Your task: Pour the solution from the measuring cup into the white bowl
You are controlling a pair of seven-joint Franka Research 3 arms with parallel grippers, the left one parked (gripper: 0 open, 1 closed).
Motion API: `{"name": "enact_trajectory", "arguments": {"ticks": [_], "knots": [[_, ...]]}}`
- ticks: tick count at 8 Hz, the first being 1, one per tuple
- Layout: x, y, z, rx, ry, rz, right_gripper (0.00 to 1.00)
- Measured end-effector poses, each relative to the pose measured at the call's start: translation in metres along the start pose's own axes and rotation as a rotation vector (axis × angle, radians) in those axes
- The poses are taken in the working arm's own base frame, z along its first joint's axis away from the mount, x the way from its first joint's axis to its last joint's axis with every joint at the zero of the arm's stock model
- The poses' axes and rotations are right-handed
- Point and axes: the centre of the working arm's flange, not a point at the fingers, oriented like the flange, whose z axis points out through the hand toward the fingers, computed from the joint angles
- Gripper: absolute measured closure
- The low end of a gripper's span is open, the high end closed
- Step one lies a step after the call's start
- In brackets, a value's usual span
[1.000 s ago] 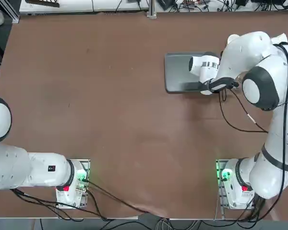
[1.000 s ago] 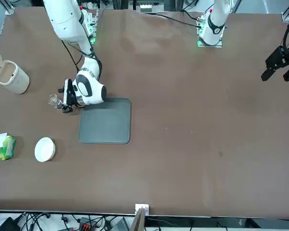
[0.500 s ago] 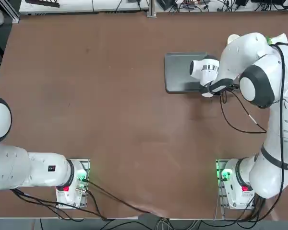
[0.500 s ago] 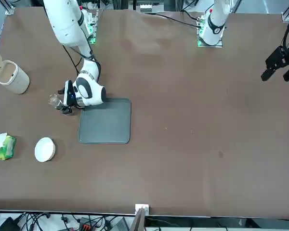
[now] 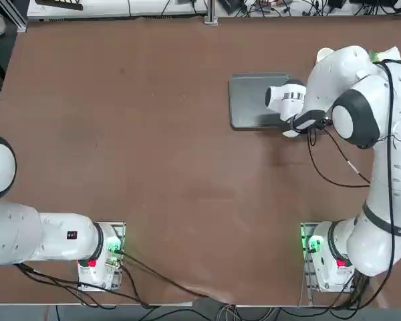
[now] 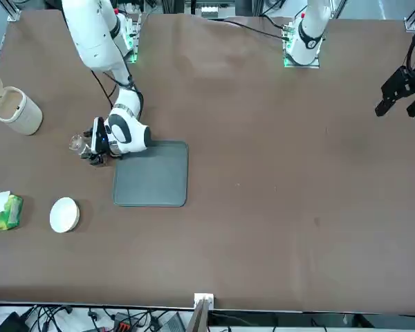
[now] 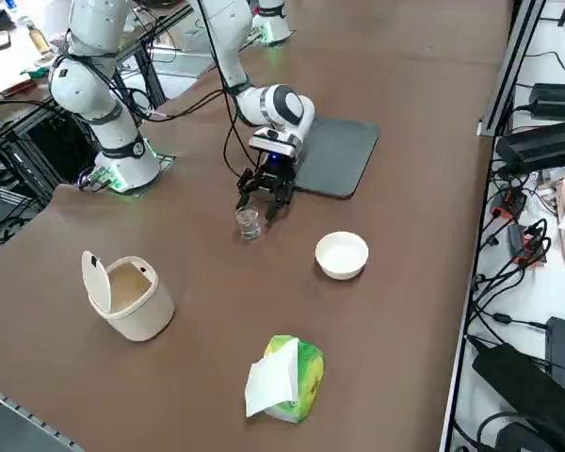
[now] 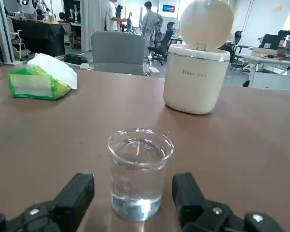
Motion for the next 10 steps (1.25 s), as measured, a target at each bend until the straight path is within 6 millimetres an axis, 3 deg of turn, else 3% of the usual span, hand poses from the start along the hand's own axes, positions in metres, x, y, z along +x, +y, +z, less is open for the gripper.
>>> {"name": "enact_trajectory", "arguments": {"ticks": [3, 10], "knots": [[0.001, -0.004, 0.015, -0.004, -0.002, 0.022, 0.01], [-0.009, 0.002, 0.029, -0.016, 0.015, -0.001, 0.01]]}}
